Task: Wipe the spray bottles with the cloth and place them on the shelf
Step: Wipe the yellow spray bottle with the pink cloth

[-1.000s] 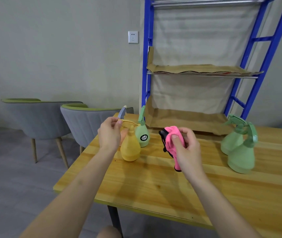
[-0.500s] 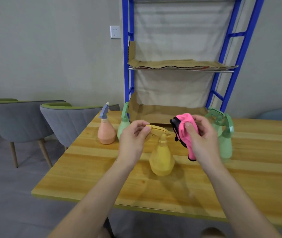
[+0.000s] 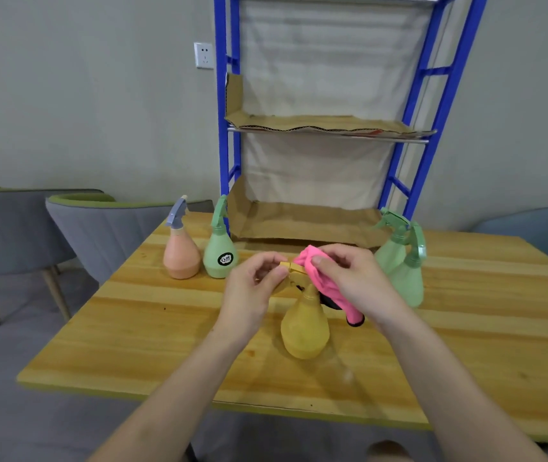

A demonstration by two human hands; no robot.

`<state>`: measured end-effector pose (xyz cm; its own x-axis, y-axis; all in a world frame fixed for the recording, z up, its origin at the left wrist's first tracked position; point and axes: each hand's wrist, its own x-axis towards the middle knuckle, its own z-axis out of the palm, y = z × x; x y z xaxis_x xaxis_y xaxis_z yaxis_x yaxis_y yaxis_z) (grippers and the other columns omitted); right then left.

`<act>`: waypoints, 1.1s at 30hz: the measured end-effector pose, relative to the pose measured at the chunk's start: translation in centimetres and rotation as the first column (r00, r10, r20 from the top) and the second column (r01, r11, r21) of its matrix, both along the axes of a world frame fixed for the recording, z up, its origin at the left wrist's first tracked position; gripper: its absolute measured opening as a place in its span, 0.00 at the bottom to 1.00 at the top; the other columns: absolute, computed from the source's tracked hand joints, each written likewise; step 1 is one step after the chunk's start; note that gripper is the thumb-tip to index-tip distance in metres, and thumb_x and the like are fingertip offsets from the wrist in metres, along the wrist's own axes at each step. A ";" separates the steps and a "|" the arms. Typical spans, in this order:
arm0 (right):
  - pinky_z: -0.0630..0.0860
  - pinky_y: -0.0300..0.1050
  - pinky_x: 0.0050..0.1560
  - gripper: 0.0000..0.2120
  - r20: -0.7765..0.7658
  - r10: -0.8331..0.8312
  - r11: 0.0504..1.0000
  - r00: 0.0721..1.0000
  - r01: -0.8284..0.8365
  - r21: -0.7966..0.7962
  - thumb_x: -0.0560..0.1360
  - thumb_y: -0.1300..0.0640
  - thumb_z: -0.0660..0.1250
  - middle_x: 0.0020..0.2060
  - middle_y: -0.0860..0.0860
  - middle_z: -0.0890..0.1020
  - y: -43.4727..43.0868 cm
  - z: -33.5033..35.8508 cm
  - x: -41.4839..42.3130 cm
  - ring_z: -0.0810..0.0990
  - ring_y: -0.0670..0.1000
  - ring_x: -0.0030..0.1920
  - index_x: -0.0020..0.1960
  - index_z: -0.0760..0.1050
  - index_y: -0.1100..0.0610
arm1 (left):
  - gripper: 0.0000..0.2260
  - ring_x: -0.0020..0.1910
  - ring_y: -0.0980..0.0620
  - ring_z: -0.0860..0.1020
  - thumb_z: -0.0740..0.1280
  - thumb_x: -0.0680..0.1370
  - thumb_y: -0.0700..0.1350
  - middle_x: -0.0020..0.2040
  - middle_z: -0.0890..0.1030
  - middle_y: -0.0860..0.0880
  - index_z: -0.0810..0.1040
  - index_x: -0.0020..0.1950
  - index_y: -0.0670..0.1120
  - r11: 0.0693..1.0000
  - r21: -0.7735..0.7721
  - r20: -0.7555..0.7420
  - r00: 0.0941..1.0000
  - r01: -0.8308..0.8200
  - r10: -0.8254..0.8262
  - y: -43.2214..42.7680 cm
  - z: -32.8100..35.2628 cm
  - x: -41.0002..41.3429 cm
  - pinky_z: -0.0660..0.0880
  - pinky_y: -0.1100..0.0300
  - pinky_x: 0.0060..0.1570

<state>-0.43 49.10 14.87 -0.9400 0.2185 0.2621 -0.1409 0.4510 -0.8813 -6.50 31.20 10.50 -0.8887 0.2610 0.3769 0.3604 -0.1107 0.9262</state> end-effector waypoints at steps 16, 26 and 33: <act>0.79 0.33 0.36 0.10 0.203 0.050 0.996 0.978 -0.064 0.064 0.80 0.48 0.73 0.40 0.52 0.88 -0.2 1.1 -1.5 0.82 0.42 0.34 0.53 0.86 0.54 | 0.07 0.45 0.56 0.80 0.72 0.80 0.40 0.46 0.85 0.55 0.85 0.54 0.52 0.989 -0.122 -0.056 0.996 -0.078 0.072 -0.1 -0.7 -0.4 0.79 0.58 0.51; 0.74 0.34 0.26 0.08 0.311 0.046 0.999 0.949 -0.037 -0.034 0.82 0.58 0.70 0.35 0.54 0.82 1.9 0.9 0.1 0.78 0.44 0.27 0.57 0.82 0.62 | 0.07 0.49 0.49 0.83 0.72 0.80 0.38 0.47 0.86 0.50 0.84 0.52 0.50 0.991 -0.111 -0.026 0.997 -0.072 0.069 -0.2 -0.3 -0.3 0.80 0.61 0.51; 0.79 0.33 0.33 0.08 0.183 0.093 0.996 0.979 -0.092 -0.011 0.78 0.53 0.76 0.39 0.50 0.88 -1.1 1.8 -1.1 0.86 0.42 0.34 0.53 0.84 0.57 | 0.07 0.49 0.51 0.84 0.71 0.81 0.39 0.47 0.86 0.50 0.84 0.54 0.50 0.989 -0.123 -0.068 0.995 -0.078 0.070 0.3 -0.3 0.1 0.80 0.62 0.50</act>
